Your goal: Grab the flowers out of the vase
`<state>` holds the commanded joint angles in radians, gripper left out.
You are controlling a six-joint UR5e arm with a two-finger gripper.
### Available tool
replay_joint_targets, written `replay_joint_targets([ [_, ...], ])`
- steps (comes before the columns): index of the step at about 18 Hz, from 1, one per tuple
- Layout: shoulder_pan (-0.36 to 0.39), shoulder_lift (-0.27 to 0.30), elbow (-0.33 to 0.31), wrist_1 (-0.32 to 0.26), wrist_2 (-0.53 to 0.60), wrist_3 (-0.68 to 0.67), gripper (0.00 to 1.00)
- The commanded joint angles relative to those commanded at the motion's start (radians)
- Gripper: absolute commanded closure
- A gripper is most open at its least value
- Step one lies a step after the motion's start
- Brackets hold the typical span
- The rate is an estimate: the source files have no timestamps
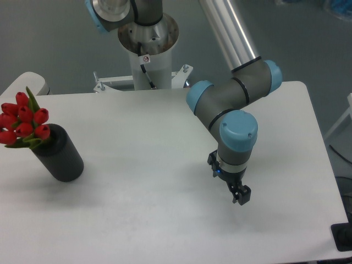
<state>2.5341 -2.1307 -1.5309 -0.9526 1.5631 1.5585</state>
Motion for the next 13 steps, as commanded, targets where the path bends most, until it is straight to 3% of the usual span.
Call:
replay_joint_targets([
  [9, -0.006, 0.005, -0.006, 0.005, -0.002, -0.003, 0.0],
  [13, -0.034, 0.044, -0.038, -0.002, -0.009, -0.005, 0.0],
])
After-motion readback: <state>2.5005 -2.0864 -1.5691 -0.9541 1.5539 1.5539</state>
